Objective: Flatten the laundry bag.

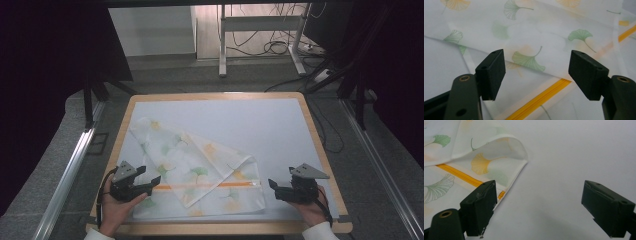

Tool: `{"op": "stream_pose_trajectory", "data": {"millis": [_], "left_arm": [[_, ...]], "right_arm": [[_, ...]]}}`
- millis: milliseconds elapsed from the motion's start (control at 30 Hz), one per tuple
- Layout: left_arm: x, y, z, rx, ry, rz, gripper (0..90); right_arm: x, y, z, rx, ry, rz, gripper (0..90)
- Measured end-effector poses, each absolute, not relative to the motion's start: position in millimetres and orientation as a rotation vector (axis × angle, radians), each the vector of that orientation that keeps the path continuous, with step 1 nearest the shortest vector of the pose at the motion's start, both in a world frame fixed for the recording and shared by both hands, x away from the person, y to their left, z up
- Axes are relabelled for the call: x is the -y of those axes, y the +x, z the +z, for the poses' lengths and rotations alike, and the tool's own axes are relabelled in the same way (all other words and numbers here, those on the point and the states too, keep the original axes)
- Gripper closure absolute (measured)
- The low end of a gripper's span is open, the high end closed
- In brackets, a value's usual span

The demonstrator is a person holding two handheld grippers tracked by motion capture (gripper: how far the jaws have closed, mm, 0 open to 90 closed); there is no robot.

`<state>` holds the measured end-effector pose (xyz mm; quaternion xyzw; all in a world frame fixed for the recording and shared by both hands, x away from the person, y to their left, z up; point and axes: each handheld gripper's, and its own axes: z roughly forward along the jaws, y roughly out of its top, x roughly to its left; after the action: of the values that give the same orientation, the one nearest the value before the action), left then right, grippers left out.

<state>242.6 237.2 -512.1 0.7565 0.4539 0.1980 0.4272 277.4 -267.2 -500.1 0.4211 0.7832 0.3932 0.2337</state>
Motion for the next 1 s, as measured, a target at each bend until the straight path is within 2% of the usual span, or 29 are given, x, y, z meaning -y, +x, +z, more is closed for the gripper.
{"op": "stream_pose_trajectory", "data": {"millis": [367, 933, 1000], "left_arm": [[-237, 243, -516, -1.142, 1.910, 0.481, 29.6], [-234, 244, -518, -1.150, 1.923, 0.488, 28.9], [-234, 245, -518, -1.164, 1.925, 0.507, 28.4]], "right_arm": [[263, 279, -499, -2.169, 1.185, 1.049, 20.4], [256, 278, -497, -2.203, 1.163, 1.064, 23.8], [245, 281, -489, -2.217, 1.141, 1.079, 23.9]]}}
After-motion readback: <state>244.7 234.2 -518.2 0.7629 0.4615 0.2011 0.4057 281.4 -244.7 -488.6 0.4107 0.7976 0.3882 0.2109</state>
